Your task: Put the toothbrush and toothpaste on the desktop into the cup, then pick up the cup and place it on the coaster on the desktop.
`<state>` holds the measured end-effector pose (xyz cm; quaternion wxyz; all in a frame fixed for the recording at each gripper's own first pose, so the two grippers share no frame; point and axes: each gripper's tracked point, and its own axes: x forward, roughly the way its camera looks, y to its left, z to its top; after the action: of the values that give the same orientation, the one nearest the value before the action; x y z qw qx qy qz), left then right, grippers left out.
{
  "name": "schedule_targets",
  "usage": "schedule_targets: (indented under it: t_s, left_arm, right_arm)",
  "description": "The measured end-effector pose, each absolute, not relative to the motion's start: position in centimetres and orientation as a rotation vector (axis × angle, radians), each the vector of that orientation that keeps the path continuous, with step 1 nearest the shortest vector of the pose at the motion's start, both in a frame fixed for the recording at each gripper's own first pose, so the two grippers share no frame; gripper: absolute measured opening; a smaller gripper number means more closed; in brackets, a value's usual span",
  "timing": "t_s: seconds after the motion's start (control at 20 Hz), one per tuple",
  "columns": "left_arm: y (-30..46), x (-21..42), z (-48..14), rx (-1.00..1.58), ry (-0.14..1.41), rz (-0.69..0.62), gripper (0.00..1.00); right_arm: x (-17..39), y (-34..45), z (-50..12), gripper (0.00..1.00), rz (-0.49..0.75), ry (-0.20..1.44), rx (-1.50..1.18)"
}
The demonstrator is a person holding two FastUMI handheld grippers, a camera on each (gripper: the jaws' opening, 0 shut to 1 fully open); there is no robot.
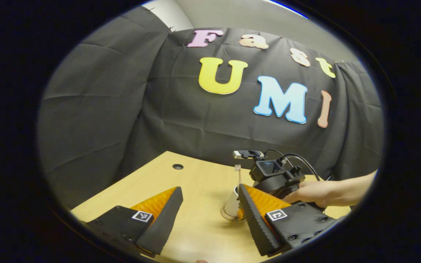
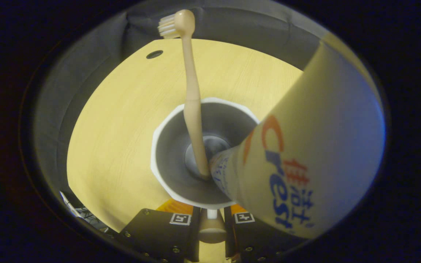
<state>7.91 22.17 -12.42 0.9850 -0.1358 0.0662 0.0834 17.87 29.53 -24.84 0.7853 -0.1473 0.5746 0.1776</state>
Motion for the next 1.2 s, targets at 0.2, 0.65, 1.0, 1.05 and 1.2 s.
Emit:
schedule_targets:
  t_s: [0.2, 0.65, 1.0, 1.05, 1.2]
  left_arm:
    - [22.4, 7.6, -12.7, -0.279, 0.142, 0.170, 0.97]
    - [23.7, 7.4, -12.7, -0.277, 0.147, 0.168, 0.97]
    - [23.1, 7.5, -11.6, -0.248, 0.137, 0.137, 0.97]
    - [22.7, 7.7, -11.4, -0.244, 0.136, 0.126, 0.97]
    - [21.2, 8.0, -10.4, -0.223, 0.131, 0.088, 0.99]
  right_arm:
    - [17.6, 29.0, -24.4, 0.29, 0.369, 1.238, -0.319]
    - [16.8, 28.7, -21.9, 0.55, 0.411, 1.163, -0.227]
    - [14.6, 27.2, -16.8, 0.95, 0.408, 1.021, -0.154]
    - [14.1, 26.9, -16.1, 0.95, 0.405, 0.999, -0.136]
    - [12.1, 24.4, -13.0, 0.95, 0.369, 0.902, -0.104]
